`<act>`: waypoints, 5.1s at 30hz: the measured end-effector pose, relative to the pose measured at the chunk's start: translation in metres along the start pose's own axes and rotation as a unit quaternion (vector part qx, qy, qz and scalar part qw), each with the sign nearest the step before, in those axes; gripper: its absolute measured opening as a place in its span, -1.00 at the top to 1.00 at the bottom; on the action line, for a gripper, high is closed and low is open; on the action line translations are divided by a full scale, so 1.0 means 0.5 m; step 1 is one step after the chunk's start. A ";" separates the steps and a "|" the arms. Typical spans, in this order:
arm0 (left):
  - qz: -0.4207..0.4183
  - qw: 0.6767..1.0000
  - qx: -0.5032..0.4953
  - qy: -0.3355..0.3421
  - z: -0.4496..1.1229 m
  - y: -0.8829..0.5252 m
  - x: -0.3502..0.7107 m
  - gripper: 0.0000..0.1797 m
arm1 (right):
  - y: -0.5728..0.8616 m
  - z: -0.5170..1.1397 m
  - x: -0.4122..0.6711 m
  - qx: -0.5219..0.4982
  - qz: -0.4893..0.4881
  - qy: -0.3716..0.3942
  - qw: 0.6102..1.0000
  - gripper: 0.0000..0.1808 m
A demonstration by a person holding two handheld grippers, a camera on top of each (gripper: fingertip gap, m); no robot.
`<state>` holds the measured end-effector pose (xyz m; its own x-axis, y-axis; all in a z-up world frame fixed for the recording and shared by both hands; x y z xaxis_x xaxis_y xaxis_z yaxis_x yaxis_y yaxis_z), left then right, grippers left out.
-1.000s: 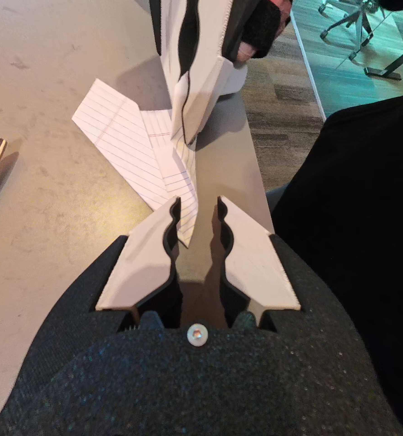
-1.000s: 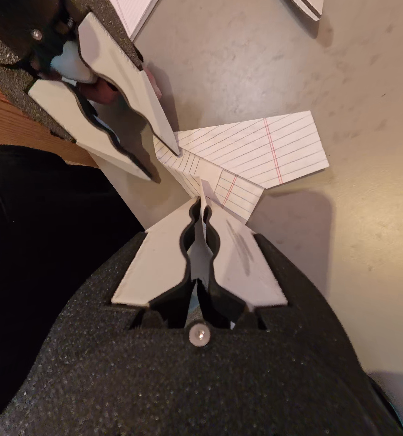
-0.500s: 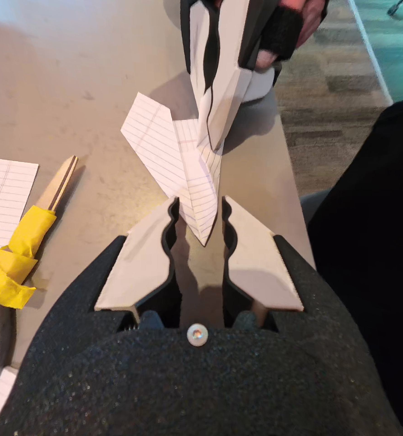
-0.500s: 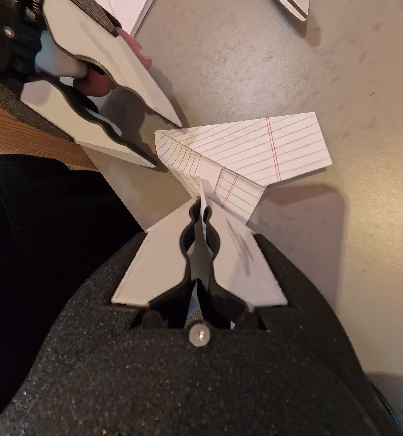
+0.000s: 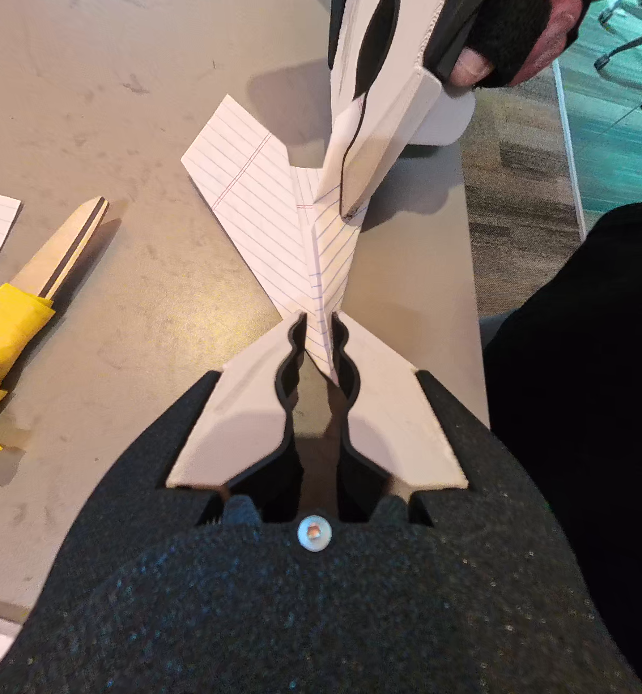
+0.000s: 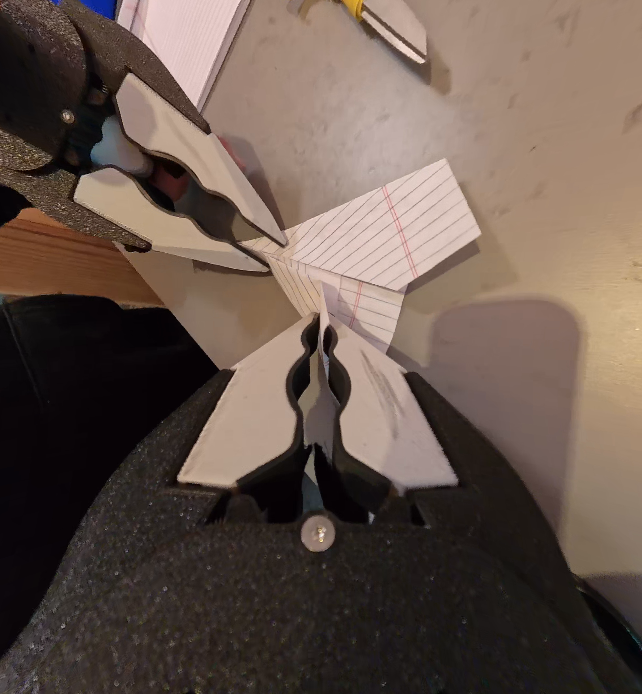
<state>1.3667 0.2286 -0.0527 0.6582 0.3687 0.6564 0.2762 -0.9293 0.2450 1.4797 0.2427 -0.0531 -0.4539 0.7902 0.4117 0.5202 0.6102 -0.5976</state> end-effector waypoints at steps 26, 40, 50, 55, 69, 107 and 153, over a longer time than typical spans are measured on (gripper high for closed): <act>-0.017 0.999 -0.019 0.039 -0.014 0.000 0.031 0.84 | 0.002 0.018 0.015 -0.002 -0.021 -0.053 0.998 1.00; 0.009 1.000 0.017 0.009 0.024 -0.009 0.027 0.87 | 0.007 0.015 0.022 0.002 0.001 -0.051 0.999 0.99; -0.003 1.000 0.015 0.011 0.025 -0.015 0.026 0.96 | 0.020 0.012 0.033 -0.022 0.000 -0.028 0.999 1.00; -0.005 1.000 0.010 0.012 0.025 -0.017 0.026 0.96 | 0.024 0.011 0.032 -0.010 0.023 -0.009 1.000 1.00; -0.041 0.998 -0.054 0.007 0.022 -0.016 0.026 0.87 | 0.027 0.012 0.038 0.005 0.055 0.003 0.998 1.00; 0.053 0.998 0.037 0.004 0.025 -0.015 0.023 0.99 | -0.037 -0.040 0.075 -0.188 -0.087 0.054 0.977 1.00; 0.083 0.994 0.071 0.001 -0.013 0.041 -0.033 0.98 | -0.019 0.051 0.030 -0.234 -0.158 0.123 0.951 1.00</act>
<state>1.3569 0.2032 -0.0540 0.7017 0.2106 0.6806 0.2596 -0.9652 0.0309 1.4493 0.2471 -0.0587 -0.4890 0.5173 0.7024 0.6768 0.7330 -0.0687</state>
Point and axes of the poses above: each gripper's, where its closed fingertips meet, z out along the fingers, x out of its top, y = z × x across the jaws, the point moved 4 cm from there along -z, back along the fingers, and after that the axes turned 2 degrees about -x, right-handed, at the moved point
